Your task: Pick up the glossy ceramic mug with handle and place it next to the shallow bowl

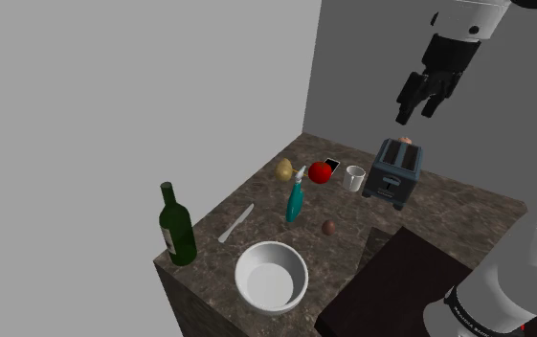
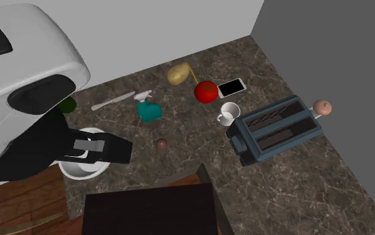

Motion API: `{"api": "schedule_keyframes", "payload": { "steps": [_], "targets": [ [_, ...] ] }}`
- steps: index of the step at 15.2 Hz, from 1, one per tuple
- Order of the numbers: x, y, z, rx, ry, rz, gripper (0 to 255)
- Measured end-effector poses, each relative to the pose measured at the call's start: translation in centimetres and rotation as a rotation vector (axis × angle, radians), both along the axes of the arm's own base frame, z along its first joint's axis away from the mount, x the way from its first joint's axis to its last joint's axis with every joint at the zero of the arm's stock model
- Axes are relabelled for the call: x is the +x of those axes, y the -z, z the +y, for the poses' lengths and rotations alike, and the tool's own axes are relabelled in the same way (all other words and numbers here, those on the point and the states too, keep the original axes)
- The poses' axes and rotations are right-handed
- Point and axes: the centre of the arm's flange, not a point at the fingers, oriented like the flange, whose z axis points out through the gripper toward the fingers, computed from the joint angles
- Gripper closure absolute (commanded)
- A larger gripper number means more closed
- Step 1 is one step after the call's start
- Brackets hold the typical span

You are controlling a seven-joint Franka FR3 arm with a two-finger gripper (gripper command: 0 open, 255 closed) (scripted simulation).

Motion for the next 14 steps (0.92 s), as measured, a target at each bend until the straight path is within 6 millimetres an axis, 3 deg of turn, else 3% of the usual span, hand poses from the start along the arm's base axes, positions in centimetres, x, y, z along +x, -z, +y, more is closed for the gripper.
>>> {"api": "schedule_keyframes", "payload": {
  "steps": [3,14],
  "targets": [
    [0.8,1.1,-1.1,0.002,0.0,0.0,0],
    [5.7,10.5,-10.4,0.017,-0.007,-0.002,0]
  ]
}}
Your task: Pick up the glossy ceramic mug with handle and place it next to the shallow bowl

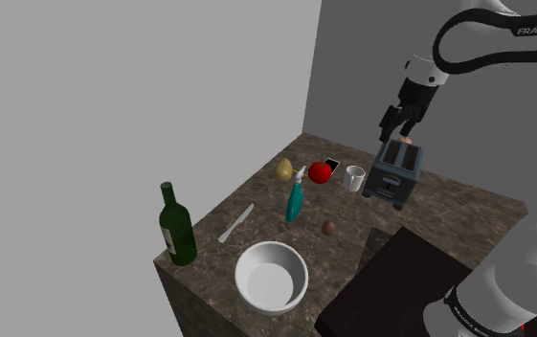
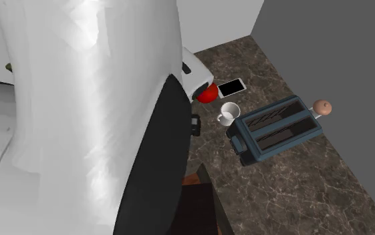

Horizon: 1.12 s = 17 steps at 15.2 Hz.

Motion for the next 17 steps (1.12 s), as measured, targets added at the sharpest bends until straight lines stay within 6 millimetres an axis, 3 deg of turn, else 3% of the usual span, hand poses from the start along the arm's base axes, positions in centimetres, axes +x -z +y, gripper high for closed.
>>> {"api": "schedule_keyframes", "payload": {
  "steps": [17],
  "targets": [
    [8.1,15.3,-14.9,0.023,-0.01,-0.007,0]
  ]
}}
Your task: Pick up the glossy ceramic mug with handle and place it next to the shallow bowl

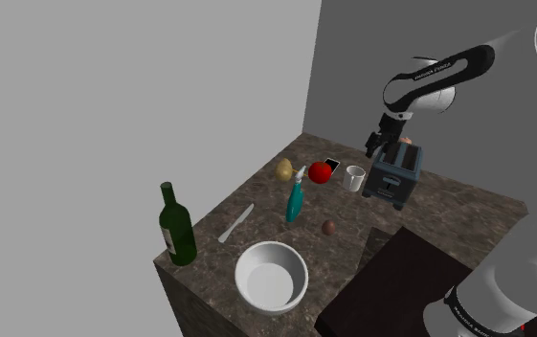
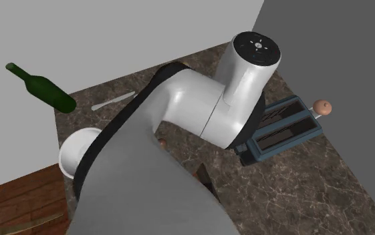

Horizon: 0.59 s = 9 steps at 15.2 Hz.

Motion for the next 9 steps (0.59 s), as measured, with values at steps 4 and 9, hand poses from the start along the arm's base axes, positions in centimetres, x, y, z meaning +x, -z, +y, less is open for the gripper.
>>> {"api": "schedule_keyframes", "payload": {
  "steps": [4,9],
  "targets": [
    [1.8,3.2,-3.1,0.006,-0.002,0.0,0],
    [4.5,7.8,-7.6,0.011,-0.006,-0.002,0]
  ]
}}
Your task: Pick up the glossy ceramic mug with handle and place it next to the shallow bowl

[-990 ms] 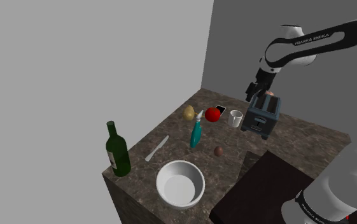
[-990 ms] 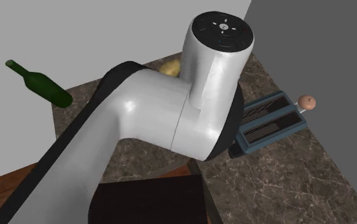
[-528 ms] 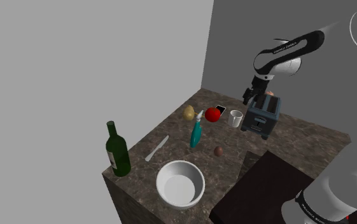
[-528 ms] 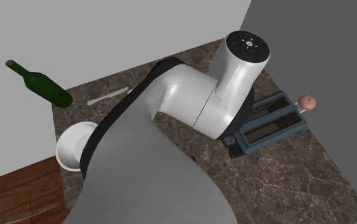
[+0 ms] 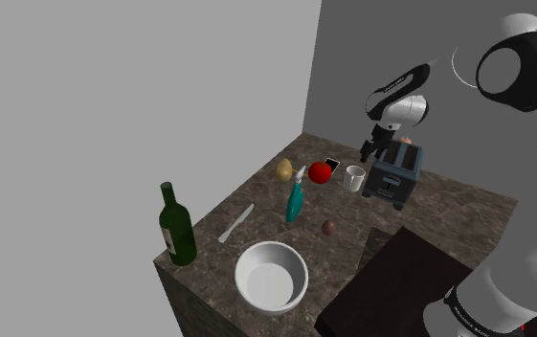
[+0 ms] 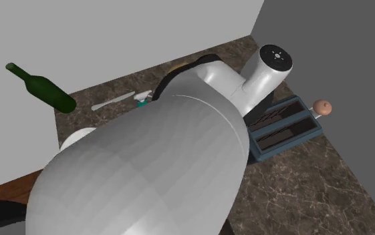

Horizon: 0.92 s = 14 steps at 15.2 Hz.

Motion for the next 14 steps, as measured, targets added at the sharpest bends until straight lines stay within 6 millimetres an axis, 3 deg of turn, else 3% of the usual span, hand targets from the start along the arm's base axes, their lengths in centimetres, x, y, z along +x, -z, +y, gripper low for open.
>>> {"api": "schedule_keyframes", "payload": {
  "steps": [9,14],
  "targets": [
    [5.4,7.4,-7.5,0.006,-0.019,-0.023,0],
    [6.0,10.8,-8.5,0.011,-0.015,-0.014,0]
  ]
}}
